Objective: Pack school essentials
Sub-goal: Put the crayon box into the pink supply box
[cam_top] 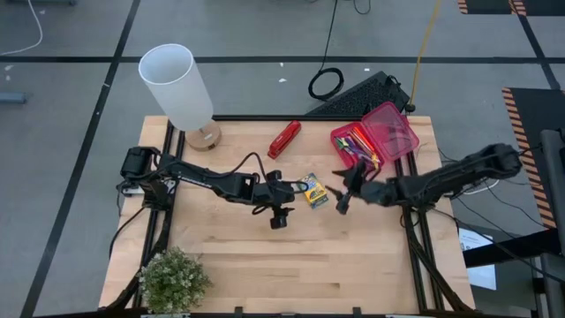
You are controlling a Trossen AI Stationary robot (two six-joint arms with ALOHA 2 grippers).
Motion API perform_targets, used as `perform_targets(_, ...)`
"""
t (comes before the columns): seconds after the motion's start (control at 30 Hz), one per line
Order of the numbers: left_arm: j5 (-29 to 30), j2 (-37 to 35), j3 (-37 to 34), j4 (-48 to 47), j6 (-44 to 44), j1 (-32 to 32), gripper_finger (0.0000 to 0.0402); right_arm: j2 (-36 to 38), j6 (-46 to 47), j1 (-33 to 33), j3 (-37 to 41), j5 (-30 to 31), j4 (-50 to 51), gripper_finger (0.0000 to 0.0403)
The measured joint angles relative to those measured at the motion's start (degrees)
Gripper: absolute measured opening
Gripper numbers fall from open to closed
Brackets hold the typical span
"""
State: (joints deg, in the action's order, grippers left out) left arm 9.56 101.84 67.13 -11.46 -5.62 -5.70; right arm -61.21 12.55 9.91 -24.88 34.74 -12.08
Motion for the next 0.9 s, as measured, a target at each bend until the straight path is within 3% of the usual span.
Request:
perform_targets(0.23,0.02,0.0,0.0,1.47,-2.32,-0.13,0.0234,-7.3,4.82,10.58,0.0,10.32,-4.83,0.035)
perform_targets(0.37,0.1,0.05,0.0,0.86,-5.77,-1.69,0.0234,-12.09,4.99,14.64,0.0,16.07,-11.17,0.0384)
perform_targets(0.5,0.1,0.26,0.0,0.82,-7.82,-4.5,0.0234,-16.48,9.42,16.33,0.0,19.22,-14.76,0.0391)
perform_targets(0.9,4.07,0.26,0.0,1.03,-10.66,-10.51,0.0234,-26.67,12.48,16.7,0.0,19.05,-21.19,0.04)
